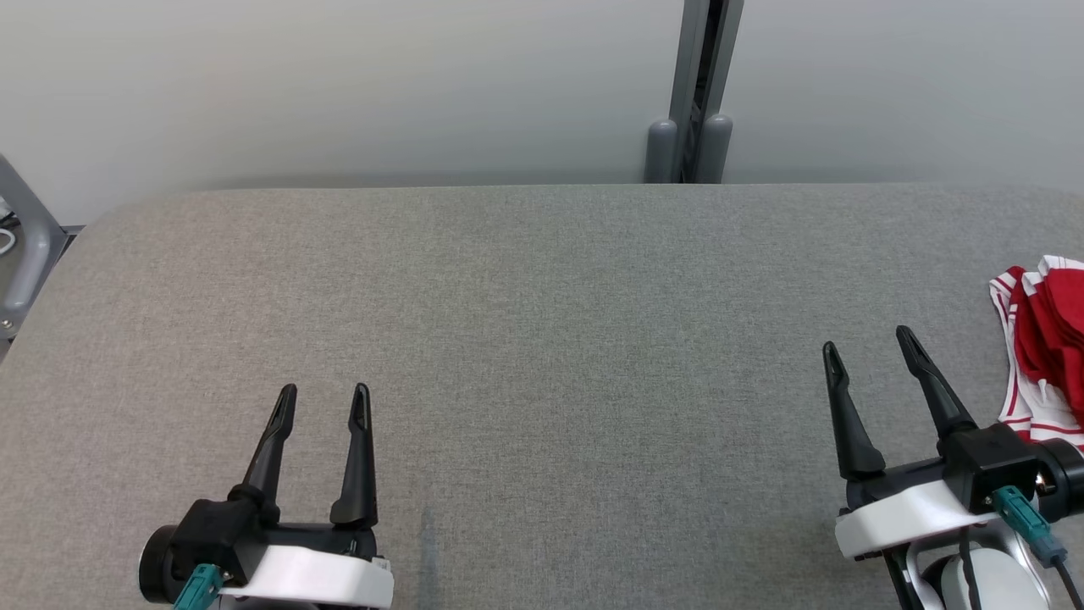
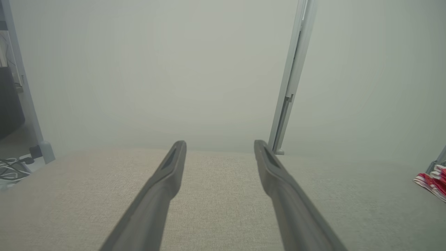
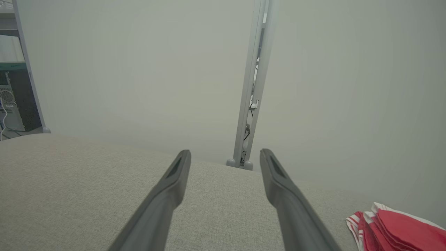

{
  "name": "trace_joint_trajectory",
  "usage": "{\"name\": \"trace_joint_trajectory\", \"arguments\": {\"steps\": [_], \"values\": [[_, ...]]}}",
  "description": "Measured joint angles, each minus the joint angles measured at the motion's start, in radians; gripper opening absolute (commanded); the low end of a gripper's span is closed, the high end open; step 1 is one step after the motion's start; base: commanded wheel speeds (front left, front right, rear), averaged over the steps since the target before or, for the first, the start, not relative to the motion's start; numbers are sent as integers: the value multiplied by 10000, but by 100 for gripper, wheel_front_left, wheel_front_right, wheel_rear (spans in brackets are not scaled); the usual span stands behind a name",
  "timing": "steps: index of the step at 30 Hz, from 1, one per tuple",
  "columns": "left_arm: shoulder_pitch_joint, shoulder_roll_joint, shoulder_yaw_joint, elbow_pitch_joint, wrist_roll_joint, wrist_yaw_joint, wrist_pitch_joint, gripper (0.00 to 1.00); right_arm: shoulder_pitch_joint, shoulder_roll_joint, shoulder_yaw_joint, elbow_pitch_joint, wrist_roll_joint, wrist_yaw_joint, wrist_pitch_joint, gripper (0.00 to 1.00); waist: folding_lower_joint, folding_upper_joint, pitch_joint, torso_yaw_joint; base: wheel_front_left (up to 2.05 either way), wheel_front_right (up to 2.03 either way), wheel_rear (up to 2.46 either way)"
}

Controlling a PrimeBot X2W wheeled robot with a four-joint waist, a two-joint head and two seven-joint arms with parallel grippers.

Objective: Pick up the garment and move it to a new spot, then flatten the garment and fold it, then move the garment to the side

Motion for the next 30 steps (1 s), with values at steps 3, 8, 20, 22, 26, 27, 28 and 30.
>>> {"name": "trace_joint_trajectory", "arguments": {"steps": [3,8,20,22,26,27,28,30], "values": [[0,-2,33,-19,-98,-73,0,100,0,2,2,10,75,0,0,100,0,0,20,-11,0,0,0],[0,-2,75,-59,-174,-56,0,100,-1,2,-4,13,153,0,0,100,0,-1,36,-16,0,0,0],[8,-2,130,17,-610,-205,0,100,-1,8,-63,109,441,0,0,100,0,0,25,-19,0,0,0],[19,-4,134,17,-660,-234,0,100,-1,8,-61,109,441,0,0,100,0,0,29,-17,0,0,0],[28,-6,138,33,-865,-351,0,100,-1,6,-50,115,441,0,0,100,0,0,31,-16,0,0,0],[33,-2,146,56,-965,-416,0,100,-1,6,-52,117,441,0,0,100,0,0,31,-15,0,0,0],[39,-6,144,104,-995,-412,0,0,6,13,-46,151,441,0,4,0,0,0,30,-15,0,0,0],[92,-29,113,286,-999,-412,2,0,107,69,-15,307,441,0,21,0,0,0,30,-15,0,0,0]]}}
